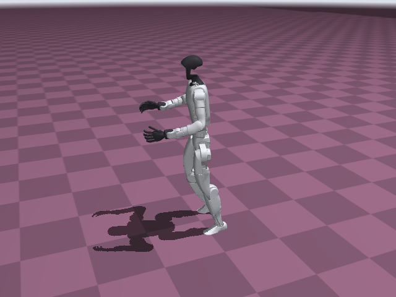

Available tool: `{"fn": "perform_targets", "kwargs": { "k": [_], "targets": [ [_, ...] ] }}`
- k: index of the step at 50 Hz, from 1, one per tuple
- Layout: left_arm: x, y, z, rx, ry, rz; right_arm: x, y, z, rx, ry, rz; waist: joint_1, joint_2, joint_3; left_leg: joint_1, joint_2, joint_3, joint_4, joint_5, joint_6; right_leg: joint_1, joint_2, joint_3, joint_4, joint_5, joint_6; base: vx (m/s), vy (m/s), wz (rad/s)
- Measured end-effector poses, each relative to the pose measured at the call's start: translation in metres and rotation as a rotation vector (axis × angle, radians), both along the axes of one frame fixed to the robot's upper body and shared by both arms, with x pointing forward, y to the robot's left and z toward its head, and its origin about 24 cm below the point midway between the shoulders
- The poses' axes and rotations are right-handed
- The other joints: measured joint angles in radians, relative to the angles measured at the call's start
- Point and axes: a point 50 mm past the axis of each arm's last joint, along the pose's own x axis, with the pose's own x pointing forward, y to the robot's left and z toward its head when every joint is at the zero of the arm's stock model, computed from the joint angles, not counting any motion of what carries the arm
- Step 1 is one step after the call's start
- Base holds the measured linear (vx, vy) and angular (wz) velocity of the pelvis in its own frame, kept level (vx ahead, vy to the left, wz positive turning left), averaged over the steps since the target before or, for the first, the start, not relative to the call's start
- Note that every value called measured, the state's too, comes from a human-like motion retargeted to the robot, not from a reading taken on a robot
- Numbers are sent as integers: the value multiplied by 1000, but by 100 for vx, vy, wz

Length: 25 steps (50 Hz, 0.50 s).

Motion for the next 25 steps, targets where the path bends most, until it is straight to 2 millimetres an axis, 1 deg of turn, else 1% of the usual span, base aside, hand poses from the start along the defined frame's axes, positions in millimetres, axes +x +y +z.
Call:
{"fn": "perform_targets", "kwargs": {
  "k": [2, 5, 7, 8, 10, 13, 15, 17, 20, 22, 25],
  "targets": [
    [-17, 8, -51, -18, 226, 81, -10, -6, -50, 60, 199, -75, -16, 4, 22, 6, 6, -41, -5, 2, 5, -61, 30, 42, 88, -1, 1, 16, 11, 108],
    [-54, 23, -115, 21, 540, 202, -35, -9, -118, 70, 489, -145, -41, 4, 46, 7, 12, -96, -10, 5, 8, -131, 87, 79, 94, -19, 33, 18, 7, 98],
    [-83, 33, -147, 86, 711, 253, -54, -8, -153, 22, 668, -139, -52, 0, 59, 4, 11, -120, -9, 2, 6, -154, 96, 31, 11, -16, 39, 21, 3, 70],
    [-98, 38, -159, 123, 784, 268, -64, -8, -167, -11, 750, -125, -56, -3, 65, 2, 8, -129, -7, -1, 4, -158, 95, -8, -50, -5, 41, 23, 2, 56],
    [-127, 46, -177, 189, 906, 282, -84, -8, -190, -79, 895, -85, -63, -16, 81, 2, -4, -145, 0, -10, 0, -156, 94, -91, -201, 42, 55, 26, 0, 48],
    [-167, 53, -192, 241, 1027, 273, -110, -10, -213, -149, 1059, -38, -73, -44, 116, 24, -33, -166, 12, -33, -7, -140, 118, -156, -447, 144, 133, 34, -4, 46],
    [-196, 52, -199, 249, 1089, 225, -126, -10, -223, -209, 1101, 12, -78, -55, 138, 58, -36, -179, 24, -47, -14, -123, 153, -135, -567, 183, 185, 42, -13, 31],
    [-216, 53, -202, 222, 1129, 221, -137, -11, -229, -202, 1143, 15, -57, -53, 149, 79, -17, -163, 37, -48, -27, -125, 212, -69, -629, 209, 185, 46, -26, -11],
    [-241, 48, -204, 155, 1177, 241, -151, -17, -233, -178, 1199, -11, -41, -41, 151, 110, -12, -174, 71, -25, -15, -91, 232, -7, -639, 236, 185, 56, -11, 10],
    [-256, 46, -205, 118, 1207, 269, -161, -21, -236, -168, 1226, -42, -28, -39, 143, 113, -24, -198, 138, 21, 11, -42, 207, 1, -632, 242, 185, 64, -1, 21],
    [-278, 42, -205, 73, 1259, 327, -174, -27, -239, -162, 1253, -93, -8, -54, 118, 46, -56, -235, 360, 153, 75, 26, 134, 5, -584, 191, 185, 66, 1, 30]
  ]
}}
